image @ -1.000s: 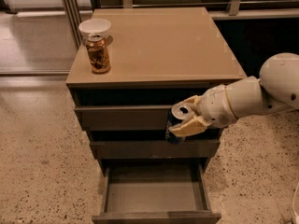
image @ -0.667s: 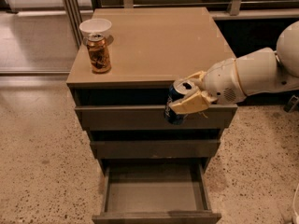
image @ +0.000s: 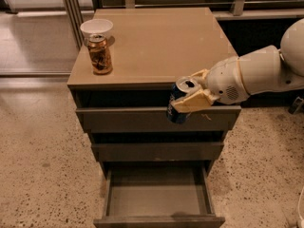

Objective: Pick pepsi can from bottom drawer and place on counter

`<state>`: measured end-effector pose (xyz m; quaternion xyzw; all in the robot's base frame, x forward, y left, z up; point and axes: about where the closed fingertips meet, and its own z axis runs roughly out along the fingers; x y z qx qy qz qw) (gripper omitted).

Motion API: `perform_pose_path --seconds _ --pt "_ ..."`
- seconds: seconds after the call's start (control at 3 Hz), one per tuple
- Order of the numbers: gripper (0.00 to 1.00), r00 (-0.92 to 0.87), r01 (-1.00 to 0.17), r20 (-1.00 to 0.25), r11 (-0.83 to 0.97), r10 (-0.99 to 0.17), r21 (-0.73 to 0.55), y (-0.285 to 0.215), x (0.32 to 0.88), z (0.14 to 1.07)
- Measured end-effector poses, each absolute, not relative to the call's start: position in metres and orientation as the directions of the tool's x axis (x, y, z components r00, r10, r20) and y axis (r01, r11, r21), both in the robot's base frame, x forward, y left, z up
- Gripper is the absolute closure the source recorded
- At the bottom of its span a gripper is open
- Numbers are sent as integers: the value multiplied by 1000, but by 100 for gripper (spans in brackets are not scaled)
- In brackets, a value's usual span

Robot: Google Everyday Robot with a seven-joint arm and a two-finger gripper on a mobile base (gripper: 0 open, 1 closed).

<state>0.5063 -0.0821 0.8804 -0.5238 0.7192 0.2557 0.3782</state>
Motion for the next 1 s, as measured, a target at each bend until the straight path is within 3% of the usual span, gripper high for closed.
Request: perform_pose_path --seconds 1.0 --pt "100 -266 -915 -768 404 -583 10 -111 628 911"
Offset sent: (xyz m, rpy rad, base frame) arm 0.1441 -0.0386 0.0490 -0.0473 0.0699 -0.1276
